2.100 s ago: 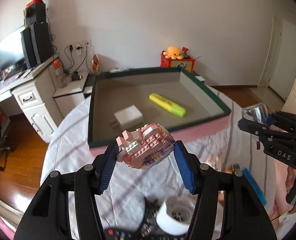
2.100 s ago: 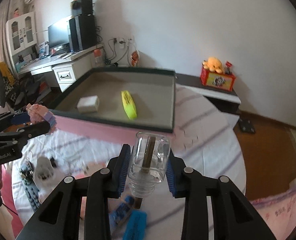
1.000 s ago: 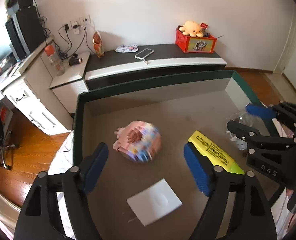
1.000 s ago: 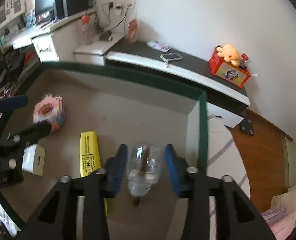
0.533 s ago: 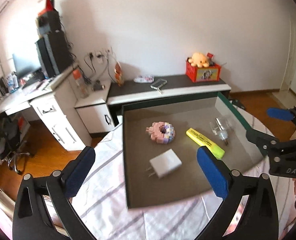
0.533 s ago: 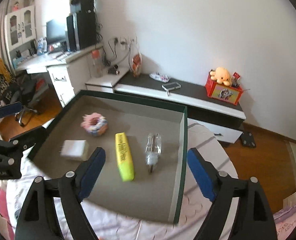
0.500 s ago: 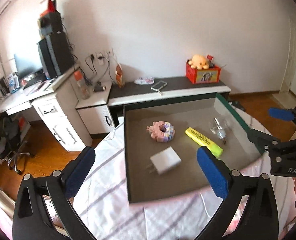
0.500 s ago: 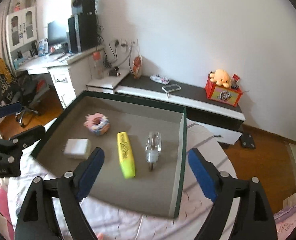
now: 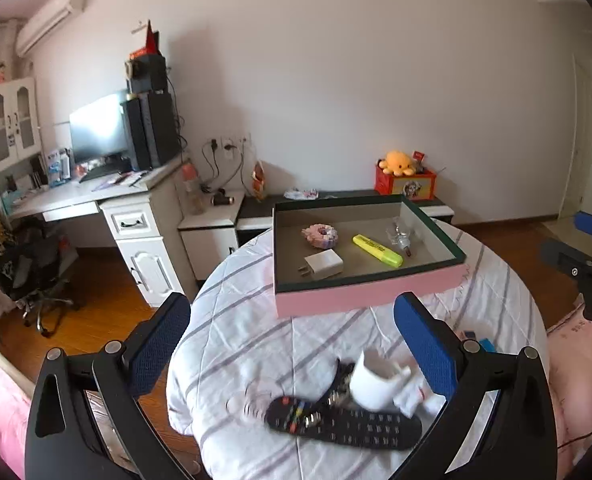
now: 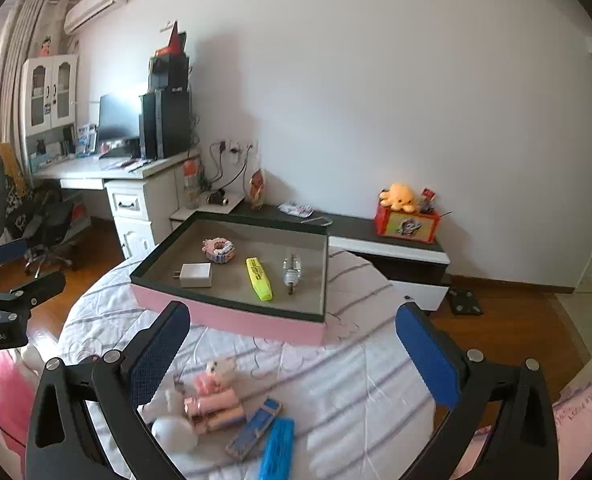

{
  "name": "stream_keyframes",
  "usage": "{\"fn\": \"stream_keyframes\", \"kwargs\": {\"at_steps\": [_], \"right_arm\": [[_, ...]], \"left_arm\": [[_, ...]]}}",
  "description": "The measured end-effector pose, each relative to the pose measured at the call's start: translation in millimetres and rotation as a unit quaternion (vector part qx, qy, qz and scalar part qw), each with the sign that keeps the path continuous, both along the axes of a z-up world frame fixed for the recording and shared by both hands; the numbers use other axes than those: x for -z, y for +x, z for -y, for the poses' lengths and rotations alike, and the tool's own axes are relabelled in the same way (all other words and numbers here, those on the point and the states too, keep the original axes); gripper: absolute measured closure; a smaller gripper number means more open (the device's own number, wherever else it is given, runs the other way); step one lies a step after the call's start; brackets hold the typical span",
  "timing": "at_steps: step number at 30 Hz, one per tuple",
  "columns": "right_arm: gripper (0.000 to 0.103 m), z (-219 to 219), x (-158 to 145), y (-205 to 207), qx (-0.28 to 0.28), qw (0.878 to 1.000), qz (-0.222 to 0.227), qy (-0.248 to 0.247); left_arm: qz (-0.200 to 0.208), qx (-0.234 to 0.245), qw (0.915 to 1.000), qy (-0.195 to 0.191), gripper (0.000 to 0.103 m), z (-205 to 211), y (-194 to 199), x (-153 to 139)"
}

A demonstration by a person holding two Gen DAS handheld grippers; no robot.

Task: Organize rigid objects
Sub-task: 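Withdraw both tools from the box toward the remaining objects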

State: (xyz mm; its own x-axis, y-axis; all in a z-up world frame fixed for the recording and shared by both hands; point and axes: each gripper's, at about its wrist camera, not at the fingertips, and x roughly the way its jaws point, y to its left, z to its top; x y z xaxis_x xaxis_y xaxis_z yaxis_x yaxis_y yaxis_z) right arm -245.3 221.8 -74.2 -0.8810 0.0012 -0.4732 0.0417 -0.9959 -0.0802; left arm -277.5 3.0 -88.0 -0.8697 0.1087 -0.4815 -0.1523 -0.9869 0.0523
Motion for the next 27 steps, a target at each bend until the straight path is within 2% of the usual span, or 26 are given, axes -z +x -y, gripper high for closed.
{"fn": "stream_keyframes", "kwargs": {"at_steps": [4, 7, 14, 19, 24, 27], "right_arm": [[0.000, -4.7, 12.1, 23.4, 0.017, 1.000, 0.007, -0.010], [0.000, -5.8, 16.7, 33.7, 0.022, 1.000, 0.011, -0.019], [0.000, 2.7, 18.1, 38.3, 0.020, 1.000, 0.012, -0.011], [0.000, 3.7, 30.4, 43.2, 0.020, 0.999, 0.027, -0.007], [0.000, 4.2, 57.6, 37.8, 0.019, 0.997, 0.069, -0.002], [0.000, 1.5, 86.5, 27.4, 0.010, 0.993, 0.120, -0.006]], "left_arm": [[0.021, 0.012, 0.9996, 0.013, 0.000, 6.4, 26.8, 9.9], [0.018, 0.019, 0.9995, 0.015, 0.000, 8.5, 38.6, 10.5], [0.016, 0.014, 0.9997, 0.013, 0.000, 12.4, 45.7, 9.1], [0.033, 0.015, 0.9993, 0.006, 0.000, 12.3, 43.7, 20.3], [0.057, 0.023, 0.9981, -0.007, 0.000, 5.5, 36.8, 38.2], [0.077, 0.034, 0.9963, -0.014, 0.000, -1.3, 30.4, 51.5]]}}
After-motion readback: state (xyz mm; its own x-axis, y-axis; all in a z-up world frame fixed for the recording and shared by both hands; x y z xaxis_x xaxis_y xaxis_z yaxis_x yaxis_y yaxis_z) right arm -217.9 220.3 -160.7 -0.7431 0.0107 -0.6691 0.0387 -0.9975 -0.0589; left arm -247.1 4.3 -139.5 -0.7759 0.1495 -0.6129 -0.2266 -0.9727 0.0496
